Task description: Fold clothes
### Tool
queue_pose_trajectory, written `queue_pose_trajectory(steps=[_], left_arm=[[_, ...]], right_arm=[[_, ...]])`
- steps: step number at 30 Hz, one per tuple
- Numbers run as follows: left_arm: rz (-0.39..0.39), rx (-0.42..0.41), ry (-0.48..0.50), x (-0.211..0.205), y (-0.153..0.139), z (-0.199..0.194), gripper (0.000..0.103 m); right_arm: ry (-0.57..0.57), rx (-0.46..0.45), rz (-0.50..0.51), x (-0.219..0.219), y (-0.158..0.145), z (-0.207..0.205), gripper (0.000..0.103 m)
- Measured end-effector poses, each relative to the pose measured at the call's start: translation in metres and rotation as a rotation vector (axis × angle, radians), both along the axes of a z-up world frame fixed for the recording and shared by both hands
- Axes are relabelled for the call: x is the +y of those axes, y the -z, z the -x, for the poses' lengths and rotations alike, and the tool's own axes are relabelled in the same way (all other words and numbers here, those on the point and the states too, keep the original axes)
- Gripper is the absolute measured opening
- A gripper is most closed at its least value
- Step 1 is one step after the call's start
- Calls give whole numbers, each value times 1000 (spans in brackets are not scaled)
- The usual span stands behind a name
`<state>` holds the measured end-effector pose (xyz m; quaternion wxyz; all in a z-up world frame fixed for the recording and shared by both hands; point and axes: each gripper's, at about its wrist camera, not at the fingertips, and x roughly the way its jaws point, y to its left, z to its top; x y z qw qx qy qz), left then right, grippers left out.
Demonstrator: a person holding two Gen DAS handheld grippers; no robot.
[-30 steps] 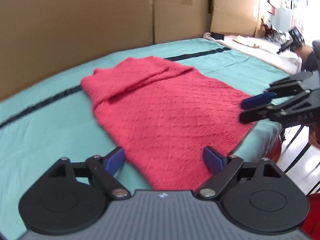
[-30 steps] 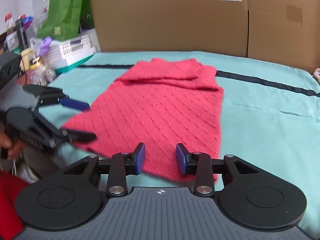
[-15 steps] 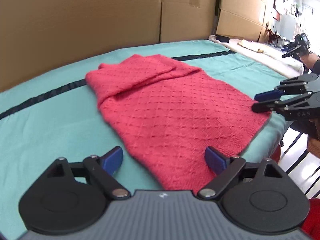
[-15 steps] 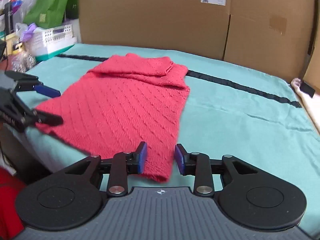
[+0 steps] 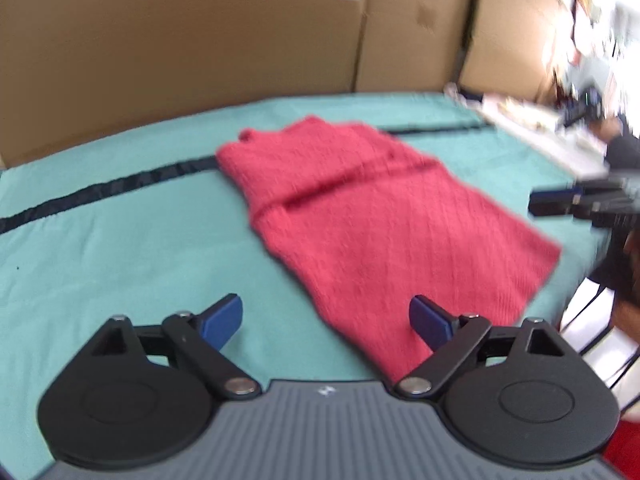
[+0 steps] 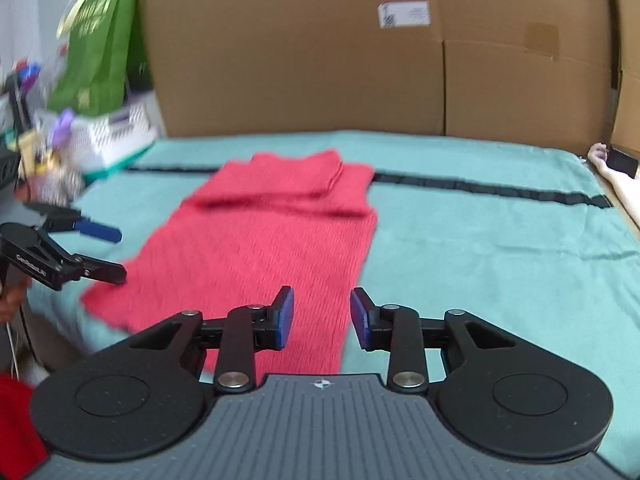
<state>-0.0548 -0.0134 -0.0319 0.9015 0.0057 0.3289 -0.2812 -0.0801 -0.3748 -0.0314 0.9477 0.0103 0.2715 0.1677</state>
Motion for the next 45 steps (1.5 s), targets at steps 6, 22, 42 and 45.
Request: queue_pose_trajectory(steps=[6,22,42,45], left_arm=[[158,7,-66,-22,-11,-54,92],[-104,-68,-155,-32,15,-75,86],[-199,-70,-173,-30,23,-84,88],[-191,-59,-186,-25,23,-87,88]], right_arm=[[10,-77,79,44,-12,-63,33],[0,4,162,55,15,-110,19],[-11,-137,511,73,37,-97,20],[4,-103,482,70,36,-101,12]])
